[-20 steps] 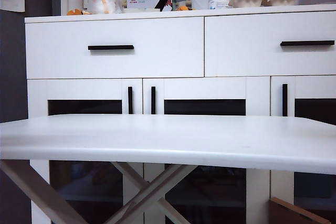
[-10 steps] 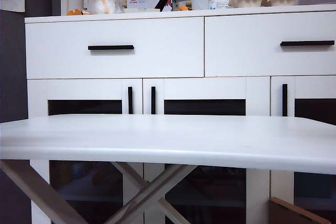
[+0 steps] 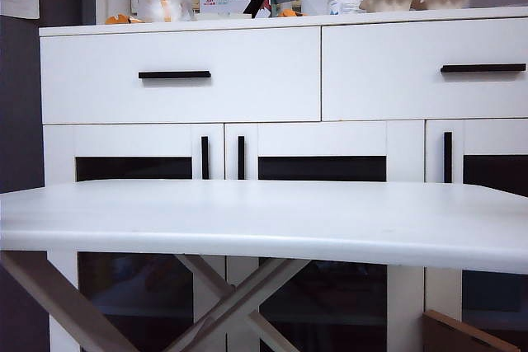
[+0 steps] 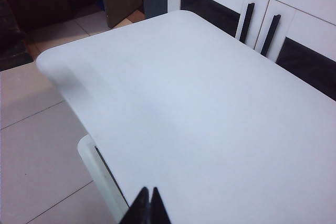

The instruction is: Pick up a can of beer from the white table, open the left drawer, place the beer inside the drawer, and finally close the drawer.

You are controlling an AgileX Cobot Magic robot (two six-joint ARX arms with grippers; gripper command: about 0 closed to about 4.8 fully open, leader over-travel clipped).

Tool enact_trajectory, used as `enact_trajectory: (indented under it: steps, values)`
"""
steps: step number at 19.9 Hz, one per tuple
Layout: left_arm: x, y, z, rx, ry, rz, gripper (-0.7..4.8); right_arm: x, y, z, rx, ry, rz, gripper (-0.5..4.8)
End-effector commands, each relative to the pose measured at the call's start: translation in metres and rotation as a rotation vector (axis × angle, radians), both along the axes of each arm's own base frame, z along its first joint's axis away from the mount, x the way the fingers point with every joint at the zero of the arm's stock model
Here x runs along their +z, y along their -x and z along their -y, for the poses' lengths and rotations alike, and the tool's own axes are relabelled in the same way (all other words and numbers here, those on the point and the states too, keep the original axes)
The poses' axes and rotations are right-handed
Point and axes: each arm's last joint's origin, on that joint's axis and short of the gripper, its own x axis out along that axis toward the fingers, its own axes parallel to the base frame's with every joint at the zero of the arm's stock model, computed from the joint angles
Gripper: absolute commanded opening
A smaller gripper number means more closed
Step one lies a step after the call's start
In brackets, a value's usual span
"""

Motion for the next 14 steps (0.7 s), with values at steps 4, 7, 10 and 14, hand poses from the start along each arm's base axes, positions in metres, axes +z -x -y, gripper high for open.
enact_trajectory:
  steps: [4,7,10,14]
  values:
    - [-0.015,-0.004,-0.007,0.053,0.005,0.004,-0.05,0.003,0.0,0.0,0.003,-0.016,0.016,-0.04]
    - [-0.015,-0.004,-0.007,0.054,0.004,0.006,-0.05,0.003,0.0,0.0,0.003,-0.016,0.016,-0.05]
    - [-0.015,-0.004,-0.001,0.007,0.003,0.006,-0.05,0.003,0.0,0.0,0.003,-0.016,0.016,-0.05]
    - [-0.015,-0.004,0.004,-0.027,0.002,0.001,-0.05,0.003,0.0,0.0,0.003,-0.016,0.016,-0.05]
